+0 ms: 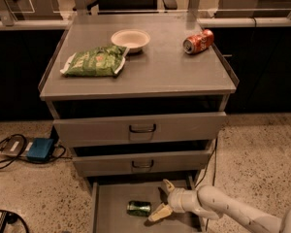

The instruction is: Pick green can from bottom drawer and place on counter

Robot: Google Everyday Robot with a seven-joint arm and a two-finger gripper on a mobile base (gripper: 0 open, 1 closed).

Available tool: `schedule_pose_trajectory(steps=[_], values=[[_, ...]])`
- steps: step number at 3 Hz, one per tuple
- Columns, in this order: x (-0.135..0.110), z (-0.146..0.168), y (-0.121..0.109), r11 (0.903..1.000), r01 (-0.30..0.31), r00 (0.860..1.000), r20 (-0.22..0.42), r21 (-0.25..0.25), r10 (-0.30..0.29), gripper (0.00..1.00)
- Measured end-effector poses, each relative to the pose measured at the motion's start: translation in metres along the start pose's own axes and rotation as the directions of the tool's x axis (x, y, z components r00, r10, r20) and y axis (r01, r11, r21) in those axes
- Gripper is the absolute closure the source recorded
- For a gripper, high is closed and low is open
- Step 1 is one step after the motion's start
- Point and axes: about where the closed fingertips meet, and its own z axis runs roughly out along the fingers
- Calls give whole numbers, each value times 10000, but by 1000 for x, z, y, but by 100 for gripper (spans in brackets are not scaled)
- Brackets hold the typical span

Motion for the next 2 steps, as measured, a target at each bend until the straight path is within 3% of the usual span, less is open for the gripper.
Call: schedule_pose_trajectory(steps=[1, 2], values=[[12, 15, -3, 9995, 41, 9999, -101, -317, -44, 0], [35, 35, -5, 9999, 79, 9906, -1365, -100, -92, 0]])
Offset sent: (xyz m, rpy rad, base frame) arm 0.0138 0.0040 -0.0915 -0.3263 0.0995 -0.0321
